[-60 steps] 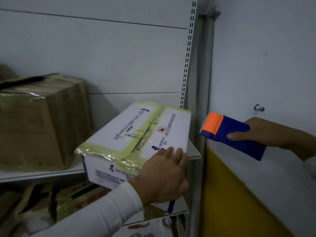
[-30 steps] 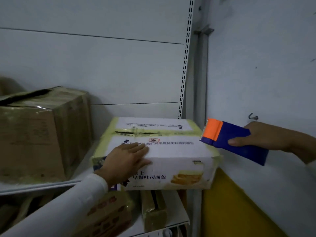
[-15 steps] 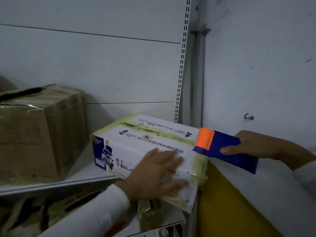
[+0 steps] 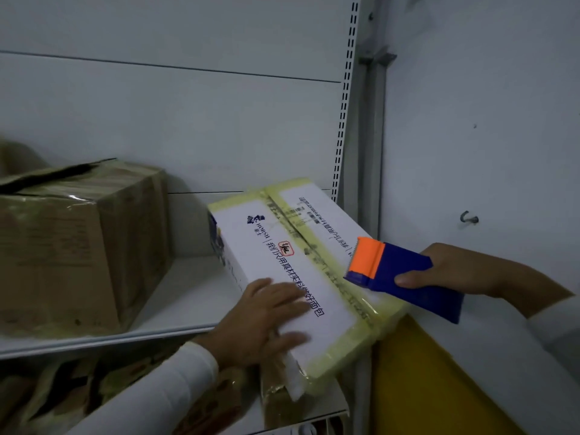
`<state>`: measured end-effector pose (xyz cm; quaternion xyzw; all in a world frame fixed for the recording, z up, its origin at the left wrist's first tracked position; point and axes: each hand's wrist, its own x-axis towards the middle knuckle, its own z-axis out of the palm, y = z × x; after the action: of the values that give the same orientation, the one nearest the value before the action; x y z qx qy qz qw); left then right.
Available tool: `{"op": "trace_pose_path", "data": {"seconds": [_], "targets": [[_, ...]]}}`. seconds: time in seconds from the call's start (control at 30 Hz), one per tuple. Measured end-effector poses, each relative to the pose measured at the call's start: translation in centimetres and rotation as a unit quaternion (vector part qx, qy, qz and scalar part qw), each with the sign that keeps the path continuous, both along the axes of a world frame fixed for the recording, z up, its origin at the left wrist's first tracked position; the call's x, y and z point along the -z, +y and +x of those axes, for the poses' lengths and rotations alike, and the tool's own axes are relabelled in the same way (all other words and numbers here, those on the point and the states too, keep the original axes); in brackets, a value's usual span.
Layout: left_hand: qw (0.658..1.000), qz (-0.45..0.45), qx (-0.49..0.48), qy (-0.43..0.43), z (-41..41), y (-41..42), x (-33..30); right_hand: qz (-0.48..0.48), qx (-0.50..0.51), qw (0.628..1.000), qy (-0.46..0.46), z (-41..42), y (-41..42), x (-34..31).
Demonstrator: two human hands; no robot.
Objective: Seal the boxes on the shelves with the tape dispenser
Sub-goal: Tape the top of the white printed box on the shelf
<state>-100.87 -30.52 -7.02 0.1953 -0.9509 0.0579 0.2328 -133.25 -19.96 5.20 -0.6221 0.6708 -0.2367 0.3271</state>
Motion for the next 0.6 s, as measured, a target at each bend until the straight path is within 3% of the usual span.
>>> {"op": "trace_pose_path", "data": {"seconds": [0.2, 0.37, 0.47, 0.6], "targets": [[0.983, 0.165, -0.034, 0.069, 1.1, -3.3, -3.4, -0.018, -0.018, 0.999, -0.026, 1.0, -0.2, -0.3], [0.958, 0.258, -0.124, 0.017, 4.3, -5.7, -5.5, -0.008, -0.036, 0.999, -0.016, 1.3, 0.0, -0.5], [0.957, 0.220, -0.182, -0.050, 4.2, -5.6, -7.1, -0.003, -0.041, 0.999, -0.010, 1.7, -0.2, -0.1], [0.964, 0.234, -0.122, -0.027, 3.7, -2.2, -6.6, -0.003, -0.061, 0.998, -0.024, 2.5, -0.7, -0.2]]}}
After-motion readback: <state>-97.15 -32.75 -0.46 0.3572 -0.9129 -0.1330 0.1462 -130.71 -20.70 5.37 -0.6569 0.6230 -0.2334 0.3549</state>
